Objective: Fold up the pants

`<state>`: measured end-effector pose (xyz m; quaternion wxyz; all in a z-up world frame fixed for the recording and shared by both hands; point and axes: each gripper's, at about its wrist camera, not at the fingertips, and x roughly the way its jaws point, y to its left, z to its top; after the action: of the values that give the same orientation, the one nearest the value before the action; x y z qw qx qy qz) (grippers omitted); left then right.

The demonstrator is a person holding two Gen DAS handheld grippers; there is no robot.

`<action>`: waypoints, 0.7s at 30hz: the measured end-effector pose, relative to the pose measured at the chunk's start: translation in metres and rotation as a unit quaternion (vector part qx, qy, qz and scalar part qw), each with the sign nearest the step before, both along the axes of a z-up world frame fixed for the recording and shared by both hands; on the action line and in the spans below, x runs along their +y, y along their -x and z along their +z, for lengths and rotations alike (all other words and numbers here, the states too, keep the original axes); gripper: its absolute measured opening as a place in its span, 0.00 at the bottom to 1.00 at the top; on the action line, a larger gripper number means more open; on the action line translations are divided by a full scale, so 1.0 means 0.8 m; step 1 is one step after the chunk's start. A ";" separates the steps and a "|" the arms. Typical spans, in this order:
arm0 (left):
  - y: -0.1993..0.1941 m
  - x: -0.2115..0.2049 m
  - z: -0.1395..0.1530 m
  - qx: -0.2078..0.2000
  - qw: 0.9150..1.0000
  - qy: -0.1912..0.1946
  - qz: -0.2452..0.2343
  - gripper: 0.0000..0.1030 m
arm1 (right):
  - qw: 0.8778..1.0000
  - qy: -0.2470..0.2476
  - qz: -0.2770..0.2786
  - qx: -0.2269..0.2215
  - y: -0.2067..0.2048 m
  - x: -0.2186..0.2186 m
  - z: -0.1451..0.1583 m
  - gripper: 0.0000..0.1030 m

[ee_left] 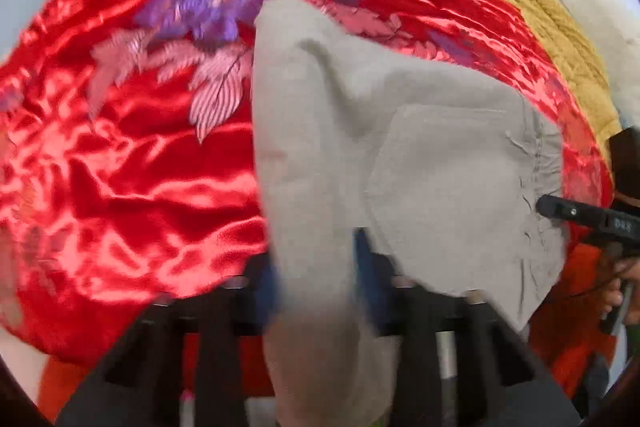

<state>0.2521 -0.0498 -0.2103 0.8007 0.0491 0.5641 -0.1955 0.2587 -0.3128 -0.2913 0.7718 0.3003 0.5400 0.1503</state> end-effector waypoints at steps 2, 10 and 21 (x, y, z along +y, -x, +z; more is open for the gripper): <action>0.015 -0.010 0.024 -0.022 1.000 -0.016 -0.007 0.17 | 0.994 0.096 0.043 -0.041 0.007 0.035 0.044 0.30; 0.008 -0.005 0.160 -0.112 0.993 0.037 -0.010 0.15 | 0.970 0.163 0.101 -0.149 0.016 0.092 0.165 0.25; -0.092 -0.027 0.174 -0.240 0.969 -0.022 0.061 0.70 | 0.965 0.192 -0.021 -0.177 -0.122 -0.009 0.225 0.59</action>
<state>0.3257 -0.0716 -0.0713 0.9216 0.0777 0.3619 -0.1168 0.3561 -0.3203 -0.1110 0.9013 0.1264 0.4070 0.0778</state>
